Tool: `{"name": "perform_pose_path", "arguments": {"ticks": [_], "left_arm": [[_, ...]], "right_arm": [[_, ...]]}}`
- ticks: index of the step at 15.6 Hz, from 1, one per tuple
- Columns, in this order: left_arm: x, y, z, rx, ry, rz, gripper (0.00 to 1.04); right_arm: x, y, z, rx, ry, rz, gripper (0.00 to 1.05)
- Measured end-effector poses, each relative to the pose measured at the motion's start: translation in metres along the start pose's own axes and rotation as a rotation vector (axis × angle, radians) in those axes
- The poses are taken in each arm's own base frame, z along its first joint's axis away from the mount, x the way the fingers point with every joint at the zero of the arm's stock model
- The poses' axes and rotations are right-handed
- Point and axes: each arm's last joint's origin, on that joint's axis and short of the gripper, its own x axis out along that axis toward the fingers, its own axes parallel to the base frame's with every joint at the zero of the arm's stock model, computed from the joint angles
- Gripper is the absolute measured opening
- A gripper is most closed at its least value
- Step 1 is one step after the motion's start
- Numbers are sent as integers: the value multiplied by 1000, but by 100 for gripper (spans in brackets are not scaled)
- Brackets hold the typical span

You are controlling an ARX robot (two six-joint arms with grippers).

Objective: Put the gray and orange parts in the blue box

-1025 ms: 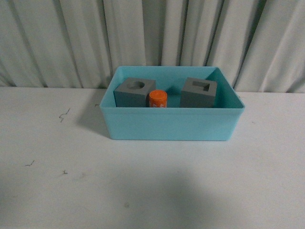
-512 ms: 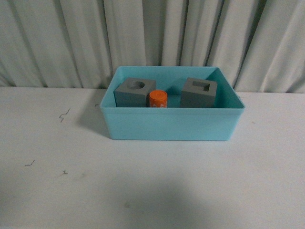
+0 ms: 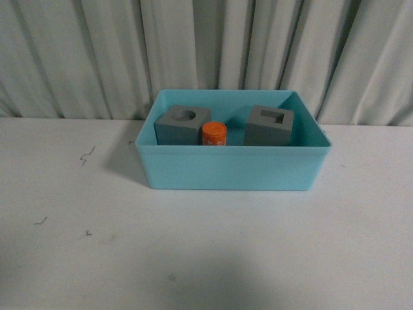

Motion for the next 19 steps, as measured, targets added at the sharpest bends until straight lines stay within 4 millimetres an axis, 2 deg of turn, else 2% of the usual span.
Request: {"name": "perform_pose_path", "arguments": {"ticks": [5,6,7,8,16,17,19], "left_arm": [[0,0,0,0,0,0,98],[0,0,0,0,0,0,98],[0,0,0,0,0,1,98],[0,0,0,0,1,0,98],[0,0,0,0,0,0,98],[0,0,0,0,0,0,98],[0,0,0,0,0,0,98]], "right_arm": [[-6,0,-1,0,1,0,2],[-12,0,-7,0,55,2,2],[-16,0,-5,0,22,1,2],[-17,0,0,0,-14,1,2],[-17,0,-4,0,10,0,2],[-17,0,-4,0,10,0,8],[-17,0,-4,0,10,0,41]]}}
